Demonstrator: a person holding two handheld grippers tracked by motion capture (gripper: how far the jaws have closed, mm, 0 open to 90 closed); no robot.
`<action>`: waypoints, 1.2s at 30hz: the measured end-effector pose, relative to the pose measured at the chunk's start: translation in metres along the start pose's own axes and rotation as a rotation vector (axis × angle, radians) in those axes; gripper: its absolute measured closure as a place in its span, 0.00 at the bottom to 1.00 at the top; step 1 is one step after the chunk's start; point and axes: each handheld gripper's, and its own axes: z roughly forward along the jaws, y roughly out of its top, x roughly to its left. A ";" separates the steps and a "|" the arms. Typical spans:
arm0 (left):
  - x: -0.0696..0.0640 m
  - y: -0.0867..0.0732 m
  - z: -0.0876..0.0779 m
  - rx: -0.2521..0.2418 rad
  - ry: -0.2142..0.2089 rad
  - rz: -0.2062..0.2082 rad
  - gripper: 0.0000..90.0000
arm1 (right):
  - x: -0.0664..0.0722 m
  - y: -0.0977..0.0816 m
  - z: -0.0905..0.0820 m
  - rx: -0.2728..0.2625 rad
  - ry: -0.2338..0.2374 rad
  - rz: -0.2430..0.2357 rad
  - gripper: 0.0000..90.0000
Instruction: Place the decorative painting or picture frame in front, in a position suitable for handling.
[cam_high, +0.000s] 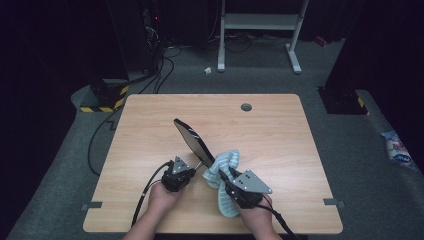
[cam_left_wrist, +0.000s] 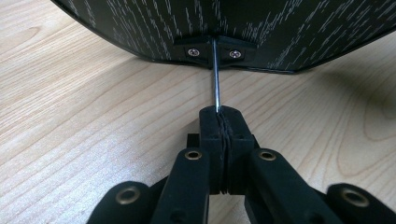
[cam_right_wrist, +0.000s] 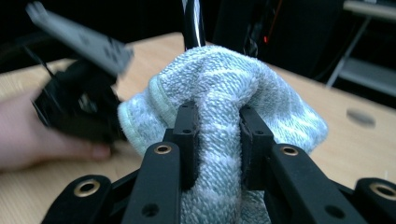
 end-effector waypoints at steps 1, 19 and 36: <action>0.000 0.000 0.000 0.000 0.000 0.000 0.98 | 0.001 0.007 0.001 -0.013 0.002 -0.010 0.80; -0.001 0.000 0.000 0.000 0.010 0.000 0.96 | 0.000 0.028 0.002 -0.049 0.013 -0.047 0.79; 0.004 -0.007 -0.010 0.009 0.064 -0.024 0.77 | -0.014 -0.011 -0.028 -0.018 -0.023 0.028 0.79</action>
